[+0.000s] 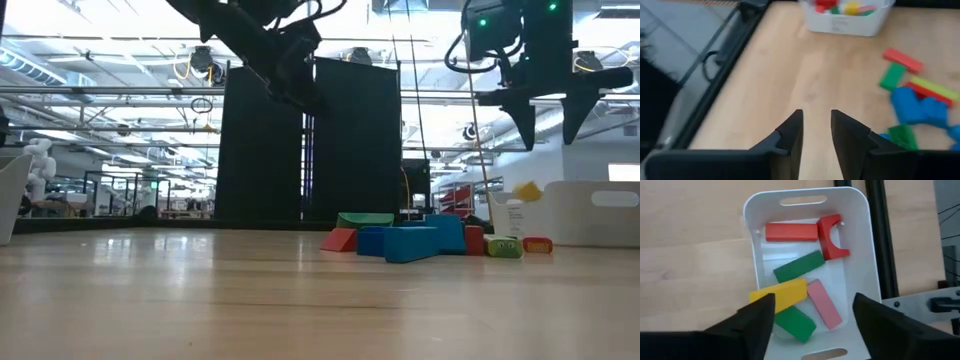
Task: Sort blocks by size
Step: Put the yellow block into the white bin, then put the green game piece into the white bin
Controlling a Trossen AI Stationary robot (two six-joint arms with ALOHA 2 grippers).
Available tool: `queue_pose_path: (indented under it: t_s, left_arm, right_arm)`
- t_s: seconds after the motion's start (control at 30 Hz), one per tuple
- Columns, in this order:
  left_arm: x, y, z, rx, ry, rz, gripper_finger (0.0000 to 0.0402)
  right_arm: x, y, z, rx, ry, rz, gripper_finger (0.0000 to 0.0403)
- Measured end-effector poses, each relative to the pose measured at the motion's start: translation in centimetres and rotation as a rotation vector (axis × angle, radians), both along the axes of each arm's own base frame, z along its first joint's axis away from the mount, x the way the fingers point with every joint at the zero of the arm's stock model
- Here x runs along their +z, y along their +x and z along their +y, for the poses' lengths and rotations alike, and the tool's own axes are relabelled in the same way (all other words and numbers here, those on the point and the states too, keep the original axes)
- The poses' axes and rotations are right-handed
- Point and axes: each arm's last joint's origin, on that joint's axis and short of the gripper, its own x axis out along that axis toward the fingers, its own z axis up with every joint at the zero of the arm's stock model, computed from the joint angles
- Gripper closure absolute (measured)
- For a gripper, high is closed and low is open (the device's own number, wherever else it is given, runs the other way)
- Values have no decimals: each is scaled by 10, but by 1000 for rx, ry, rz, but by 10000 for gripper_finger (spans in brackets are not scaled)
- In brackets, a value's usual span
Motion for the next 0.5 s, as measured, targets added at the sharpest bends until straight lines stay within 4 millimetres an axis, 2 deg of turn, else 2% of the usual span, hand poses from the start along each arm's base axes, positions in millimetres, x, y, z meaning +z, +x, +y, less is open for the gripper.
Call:
queue_pose_path:
  t_s: [0.17,0.37,0.5]
  left_arm:
    - [-12,11,-25,-113,-32,30,238]
    - [-32,26,-66,-167,14,81,154]
    - [-53,37,-94,-159,85,118,128]
  right_arm:
    - [0,2,-1,26,-2,-6,112]
    - [-1,5,-2,50,-7,-16,112]
    - [-2,8,-3,84,-8,-18,115]
